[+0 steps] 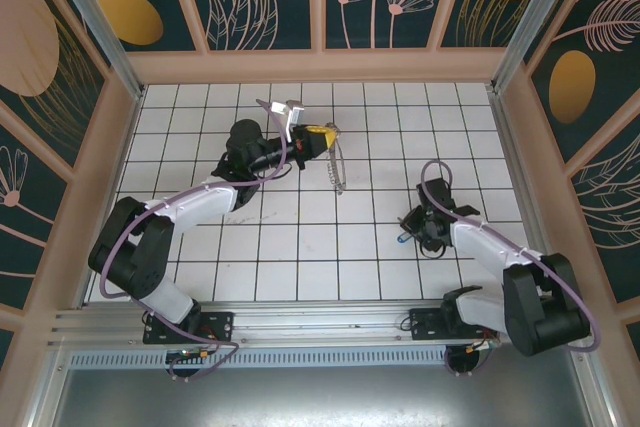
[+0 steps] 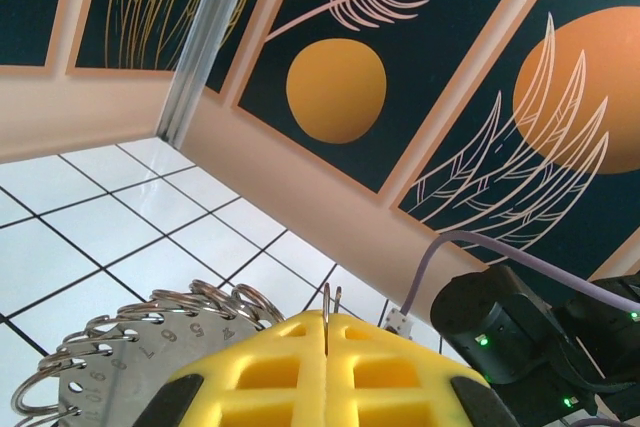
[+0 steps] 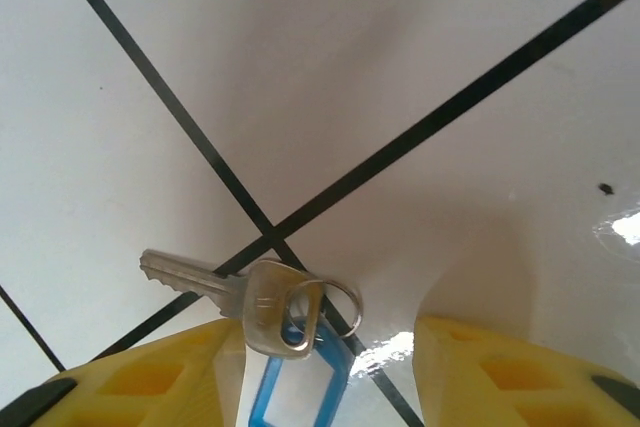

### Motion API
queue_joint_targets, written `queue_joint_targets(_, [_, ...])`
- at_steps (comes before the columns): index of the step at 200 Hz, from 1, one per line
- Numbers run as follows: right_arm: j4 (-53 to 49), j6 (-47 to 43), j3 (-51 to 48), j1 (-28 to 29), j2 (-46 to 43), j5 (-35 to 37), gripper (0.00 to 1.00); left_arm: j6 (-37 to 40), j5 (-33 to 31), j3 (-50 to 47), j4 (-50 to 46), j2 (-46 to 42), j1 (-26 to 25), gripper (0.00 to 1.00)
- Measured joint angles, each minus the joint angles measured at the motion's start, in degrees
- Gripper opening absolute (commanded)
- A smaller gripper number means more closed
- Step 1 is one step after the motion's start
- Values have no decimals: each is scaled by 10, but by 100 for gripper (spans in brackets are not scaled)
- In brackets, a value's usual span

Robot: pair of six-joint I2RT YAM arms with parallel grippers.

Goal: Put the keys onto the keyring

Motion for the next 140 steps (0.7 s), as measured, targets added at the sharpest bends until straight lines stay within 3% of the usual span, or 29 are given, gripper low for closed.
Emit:
queue_joint_targets(72, [21, -16, 91, 90, 112, 12, 38, 0, 0, -5, 1, -6, 0, 0])
queue_joint_targets(140, [56, -28, 97, 111, 59, 35, 42, 0, -2, -4, -22, -14, 0, 0])
